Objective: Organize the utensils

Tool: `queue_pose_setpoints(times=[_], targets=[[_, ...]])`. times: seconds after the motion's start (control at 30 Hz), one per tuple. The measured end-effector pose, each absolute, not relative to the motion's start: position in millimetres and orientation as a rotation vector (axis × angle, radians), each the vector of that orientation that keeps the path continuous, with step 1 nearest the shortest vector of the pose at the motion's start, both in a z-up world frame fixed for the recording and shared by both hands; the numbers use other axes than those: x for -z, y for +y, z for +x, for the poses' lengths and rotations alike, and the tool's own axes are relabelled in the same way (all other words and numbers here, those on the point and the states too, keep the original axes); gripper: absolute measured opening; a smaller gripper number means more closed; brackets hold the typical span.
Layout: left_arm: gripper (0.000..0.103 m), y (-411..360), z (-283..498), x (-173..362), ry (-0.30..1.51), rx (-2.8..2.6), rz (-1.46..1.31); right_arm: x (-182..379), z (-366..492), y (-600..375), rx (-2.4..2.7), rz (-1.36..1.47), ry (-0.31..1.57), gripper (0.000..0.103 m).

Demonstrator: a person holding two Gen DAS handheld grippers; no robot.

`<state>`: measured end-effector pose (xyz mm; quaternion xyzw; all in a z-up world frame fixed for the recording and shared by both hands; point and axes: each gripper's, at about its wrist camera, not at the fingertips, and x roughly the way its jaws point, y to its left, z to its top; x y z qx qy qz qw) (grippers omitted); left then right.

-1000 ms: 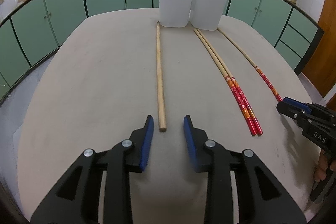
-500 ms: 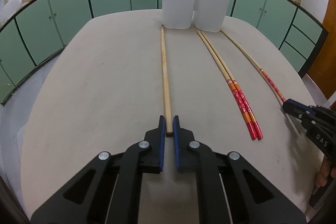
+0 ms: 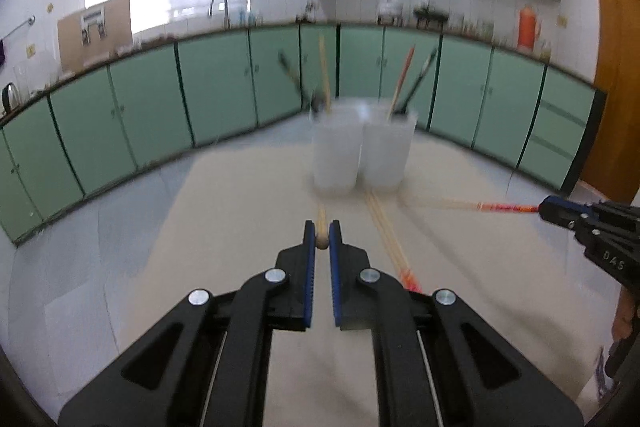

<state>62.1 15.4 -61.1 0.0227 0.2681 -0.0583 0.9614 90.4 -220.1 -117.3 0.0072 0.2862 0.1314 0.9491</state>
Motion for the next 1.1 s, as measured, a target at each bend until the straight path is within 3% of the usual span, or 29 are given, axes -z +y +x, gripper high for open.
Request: queue_pose_setpoints(times=[0.3, 0.7, 1.1], targets=[[0.006, 0.1, 82.2, 0.0, 0.423, 0.219, 0.028, 47.0, 115.5, -224.4, -0.362, 0.030, 0.497, 0.006], [0.006, -5.0, 117.5, -33.3, 0.378, 0.283, -0.003, -11.8, 158.6, -214.7, -0.428, -0.018, 0.457, 0.006], [0.006, -29.5, 189.3, -107.6, 0.153, 0.244, 0.026, -69.5, 238.7, -208.5, -0.382, -0.003, 0.320, 0.006]])
